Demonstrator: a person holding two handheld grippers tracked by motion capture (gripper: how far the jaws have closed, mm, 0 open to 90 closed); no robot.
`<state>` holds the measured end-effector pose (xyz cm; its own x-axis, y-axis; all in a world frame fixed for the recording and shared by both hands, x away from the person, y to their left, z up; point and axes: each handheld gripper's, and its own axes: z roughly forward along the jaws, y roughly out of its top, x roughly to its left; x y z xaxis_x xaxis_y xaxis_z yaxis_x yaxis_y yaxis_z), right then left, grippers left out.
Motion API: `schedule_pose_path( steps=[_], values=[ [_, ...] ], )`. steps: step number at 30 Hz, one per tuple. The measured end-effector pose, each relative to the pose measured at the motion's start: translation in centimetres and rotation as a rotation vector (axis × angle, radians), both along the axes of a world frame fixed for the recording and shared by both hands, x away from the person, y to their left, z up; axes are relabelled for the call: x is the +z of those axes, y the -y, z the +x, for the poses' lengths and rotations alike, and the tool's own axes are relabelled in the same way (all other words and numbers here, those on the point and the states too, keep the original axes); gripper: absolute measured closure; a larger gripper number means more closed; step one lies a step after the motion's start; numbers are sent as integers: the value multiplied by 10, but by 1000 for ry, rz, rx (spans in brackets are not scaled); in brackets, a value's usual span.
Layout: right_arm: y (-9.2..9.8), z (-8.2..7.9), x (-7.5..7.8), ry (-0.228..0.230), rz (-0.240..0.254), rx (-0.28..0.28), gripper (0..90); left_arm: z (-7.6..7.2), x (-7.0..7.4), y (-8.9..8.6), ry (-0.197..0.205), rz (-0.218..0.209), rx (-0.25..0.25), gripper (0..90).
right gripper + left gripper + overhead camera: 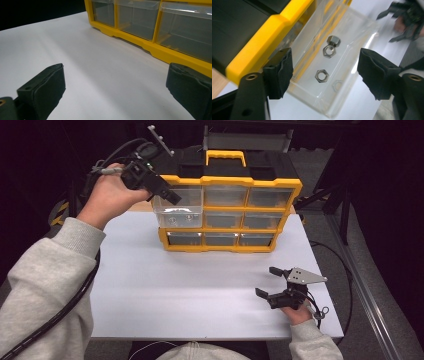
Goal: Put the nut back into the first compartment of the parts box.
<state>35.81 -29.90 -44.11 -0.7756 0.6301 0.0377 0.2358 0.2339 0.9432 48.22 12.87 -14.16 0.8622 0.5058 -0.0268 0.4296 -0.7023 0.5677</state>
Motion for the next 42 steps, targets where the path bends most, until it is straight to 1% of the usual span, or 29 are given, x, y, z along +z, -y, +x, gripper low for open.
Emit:
schedule_pose_path(
  steps=[1, 2, 3, 4, 5, 6, 7, 10, 11, 13, 14, 16, 18, 19, 21, 25, 27, 28, 29, 31, 32, 33, 34, 36, 37, 38, 40, 41, 42],
  values=[
    [0, 0, 0, 0, 1, 1, 29, -7, 0, -5, 32, -22, -9, 253],
    [0, 0, 1, 4, 0, 0, 30, -7, 0, -5, 32, -22, -9, 214],
    [0, 0, 1, 4, 0, 0, 30, -13, -2, -11, 60, -52, -29, 214],
    [0, 0, 1, 7, 4, -2, 30, -19, -4, -15, 72, -79, -39, 171],
    [0, 0, 1, 9, 5, -4, 30, -23, -5, -18, 91, -98, -40, 159],
    [1, 0, 1, 11, 7, -5, 30, -28, -8, -22, 119, -125, -47, 148],
    [1, 0, 2, 13, 11, -9, 31, -37, -14, -29, 152, -174, -59, 141],
    [1, 0, 4, 25, 16, -14, 31, -50, -30, -41, 205, -253, -74, 95],
    [1, 0, 5, 26, 18, -13, 30, -54, -36, -45, 217, -280, -82, 87],
    [2, 0, 6, 32, 17, -17, 30, -60, -48, -52, 216, -313, -94, 59],
    [2, 0, 6, 33, 19, -17, 30, -64, -55, -56, 218, -345, -103, 43],
    [2, 0, 7, 36, 21, -20, 30, -73, -71, -63, 248, -406, -112, 32],
    [3, 0, 7, 36, 23, -20, 30, -79, -84, -67, 287, -440, -114, 23],
    [2, 0, 7, 36, 24, -20, 30, -81, -92, -68, 310, -452, -109, 20],
    [2, 0, 7, 36, 25, -18, 30, -85, -106, -71, 341, -479, -101, 4],
    [2, -1, 7, 40, 27, -21, 30, -90, -131, -77, 353, -562, -88, 4],
    [2, -1, 7, 40, 32, -22, 27, -93, -148, -79, 356, -585, -80, 6],
    [2, -1, 7, 37, 30, -23, 25, -93, -148, -79, 356, -585, -80, 9],
    [2, 0, 6, 36, 27, -25, 25, -94, -162, -81, 344, -612, -77, 9],
    [2, 0, 6, 34, 28, -26, 24, -96, -176, -84, 341, -644, -69, 9],
    [2, 0, 6, 37, 32, -26, 24, -97, -183, -85, 346, -648, -62, 10],
    [3, -1, 7, 42, 35, -28, 24, -97, -183, -85, 346, -648, -62, 10],
    [3, -1, 7, 47, 39, -32, 24, -99, -195, -88, 350, -645, -48, 11],
    [4, -1, 8, 53, 47, -31, 23, -102, -203, -90, 346, -653, -43, 11],
    [4, -1, 8, 53, 47, -31, 23, -102, -203, -90, 346, -653, -43, 11],
    [4, -1, 8, 56, 49, -30, 22, -105, -211, -93, 368, -660, -23, 11],
    [4, -1, 8, 59, 54, -28, 22, -109, -219, -95, 381, -676, -19, 11],
    [4, -1, 8, 61, 54, -26, 22, -110, -222, -96, 382, -683, -21, 9],
    [4, -1, 8, 63, 52, -28, 22, -110, -230, -97, 372, -696, -18, 9]
  ],
)
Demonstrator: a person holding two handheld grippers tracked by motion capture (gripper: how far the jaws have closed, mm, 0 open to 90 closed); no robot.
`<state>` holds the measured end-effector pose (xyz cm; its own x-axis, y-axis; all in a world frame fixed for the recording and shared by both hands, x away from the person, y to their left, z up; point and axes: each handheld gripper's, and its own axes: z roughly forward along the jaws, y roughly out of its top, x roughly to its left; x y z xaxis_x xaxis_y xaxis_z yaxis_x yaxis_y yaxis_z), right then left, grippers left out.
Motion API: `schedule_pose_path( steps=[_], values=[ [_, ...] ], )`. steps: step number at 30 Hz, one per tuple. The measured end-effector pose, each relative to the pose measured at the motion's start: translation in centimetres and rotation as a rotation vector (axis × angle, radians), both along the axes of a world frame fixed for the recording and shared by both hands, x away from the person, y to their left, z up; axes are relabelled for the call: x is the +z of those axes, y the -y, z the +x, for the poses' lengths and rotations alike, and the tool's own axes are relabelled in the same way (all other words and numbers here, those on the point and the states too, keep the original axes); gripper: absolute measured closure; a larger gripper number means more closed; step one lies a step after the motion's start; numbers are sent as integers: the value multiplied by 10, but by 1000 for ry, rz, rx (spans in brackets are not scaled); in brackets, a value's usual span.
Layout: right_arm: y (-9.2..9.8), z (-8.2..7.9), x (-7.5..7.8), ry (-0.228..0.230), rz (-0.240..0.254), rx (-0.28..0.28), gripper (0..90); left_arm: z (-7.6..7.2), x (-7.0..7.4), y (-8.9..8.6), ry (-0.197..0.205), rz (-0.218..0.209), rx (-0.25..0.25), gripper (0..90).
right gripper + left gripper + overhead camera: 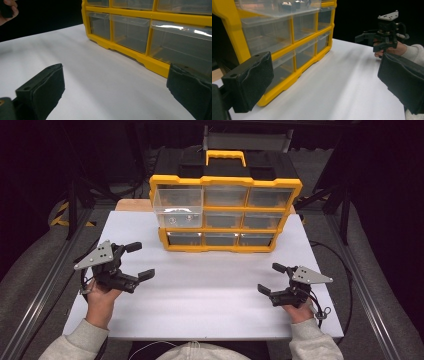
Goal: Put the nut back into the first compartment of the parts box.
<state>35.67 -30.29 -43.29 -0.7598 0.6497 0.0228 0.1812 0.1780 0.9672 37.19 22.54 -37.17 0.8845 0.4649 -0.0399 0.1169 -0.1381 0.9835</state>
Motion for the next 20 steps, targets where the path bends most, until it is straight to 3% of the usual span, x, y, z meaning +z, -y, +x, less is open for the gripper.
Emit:
schedule_pose_path(
  steps=[7, 10, 20],
  values=[
    [0, 0, 1, 15, -14, -2, 22, 3, -33, -1, -66, 0, -22, 9],
    [2, -1, 2, 21, -16, -7, 22, 3, -44, -2, -104, -26, -31, 9],
    [1, -1, 4, 42, -28, -17, 22, -5, -54, -1, -109, -43, -40, 9]
  ],
)
